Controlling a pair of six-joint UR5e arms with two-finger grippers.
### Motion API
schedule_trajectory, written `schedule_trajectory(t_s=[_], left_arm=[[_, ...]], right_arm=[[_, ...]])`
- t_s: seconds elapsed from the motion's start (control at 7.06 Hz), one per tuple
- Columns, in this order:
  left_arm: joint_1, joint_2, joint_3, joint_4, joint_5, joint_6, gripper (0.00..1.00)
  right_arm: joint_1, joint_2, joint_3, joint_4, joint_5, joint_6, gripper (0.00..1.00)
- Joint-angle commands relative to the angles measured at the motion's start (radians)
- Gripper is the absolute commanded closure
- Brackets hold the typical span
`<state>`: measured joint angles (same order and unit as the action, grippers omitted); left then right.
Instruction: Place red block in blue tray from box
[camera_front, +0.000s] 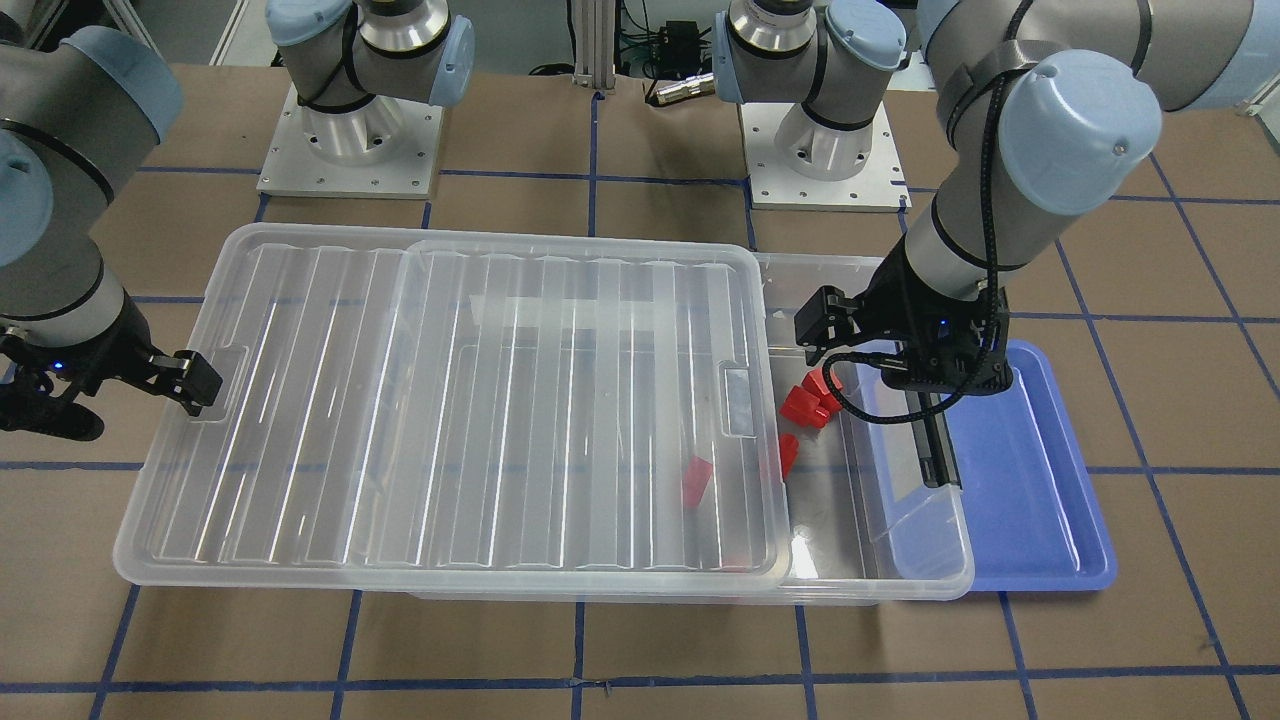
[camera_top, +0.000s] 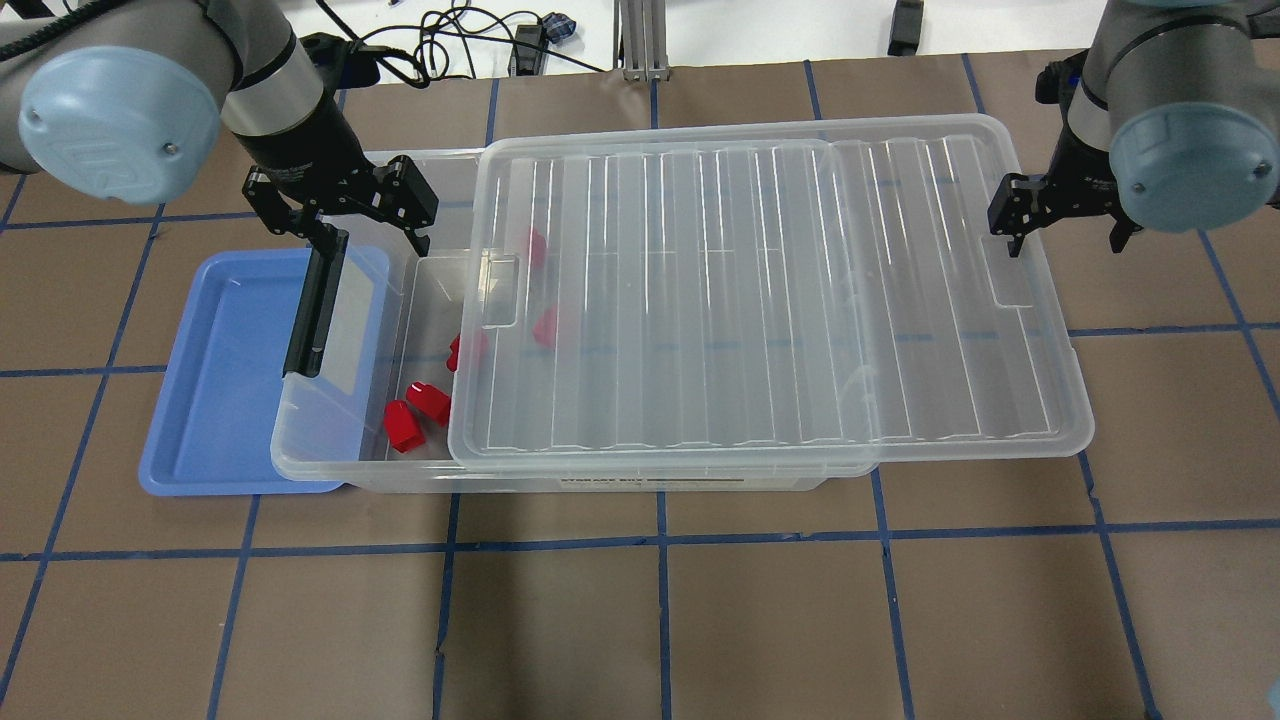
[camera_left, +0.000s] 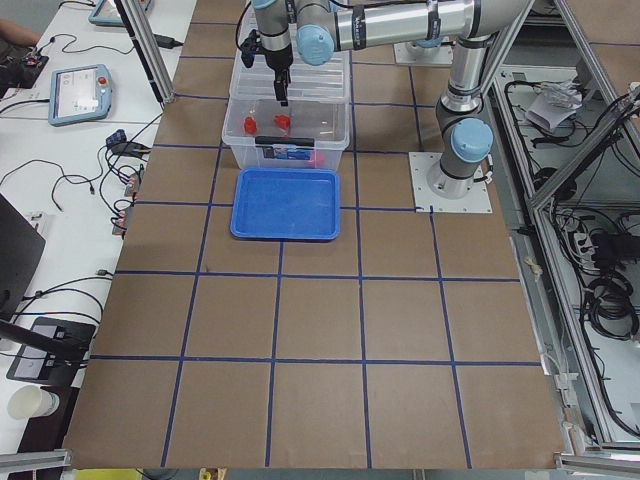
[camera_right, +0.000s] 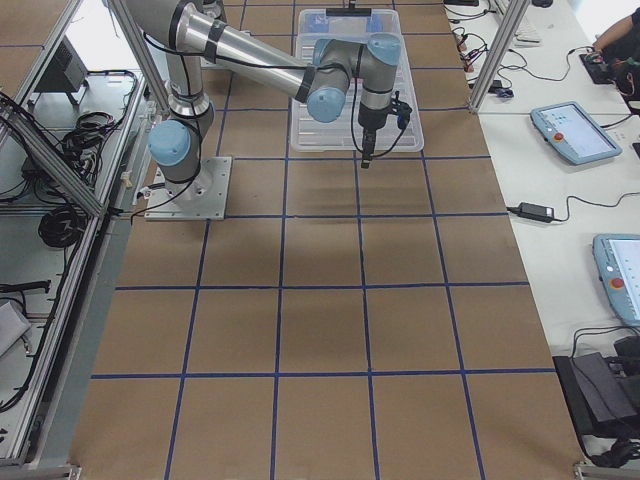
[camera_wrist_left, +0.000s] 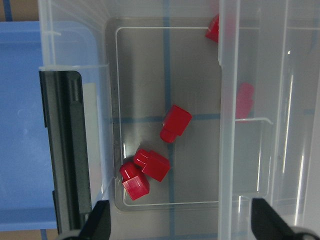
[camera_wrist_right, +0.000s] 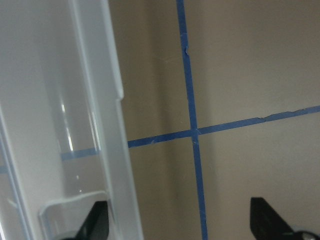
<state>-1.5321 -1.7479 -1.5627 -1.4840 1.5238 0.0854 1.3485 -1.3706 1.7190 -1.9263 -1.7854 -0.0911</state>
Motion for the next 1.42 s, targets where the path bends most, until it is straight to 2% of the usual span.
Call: schedule_trajectory(t_s=[0.0,0.14,0.42,0.71,0.85,0.99,1.28], left_arm=[[-0.014,0.001,-0.042,0.066,0.006,0.004,0.00],[-0.014,-0.001,-0.068,0.071,0.006,-0.002,0.00],[-0.014,-0.004,-0.121,0.204,0.006,0.005,0.00],[-0.013,-0.008,-0.172,0.211,0.003,-0.002,0.00],[-0.014,-0.021,-0.210,0.281,-0.005,-0.007,0.00],[-0.013,-0.031,-0.252,0.379,-0.007,0.003,0.00],[-0.013,-0.044,-0.313,0.434,-0.010,-0.003,0.00]], right_arm=[[-0.028,-0.001,-0.001,0.001,-0.022,-0.018,0.00],[-0.041,-0.002,-0.001,0.001,-0.047,-0.018,0.00],[-0.043,-0.004,-0.001,0.001,-0.051,-0.018,0.00],[-0.040,-0.008,-0.012,0.012,-0.037,-0.003,0.00],[-0.020,-0.030,-0.047,0.009,0.012,0.005,0.00],[0.018,-0.075,-0.064,0.012,0.099,0.028,0.00],[0.122,-0.174,-0.065,0.050,0.177,0.076,0.00]])
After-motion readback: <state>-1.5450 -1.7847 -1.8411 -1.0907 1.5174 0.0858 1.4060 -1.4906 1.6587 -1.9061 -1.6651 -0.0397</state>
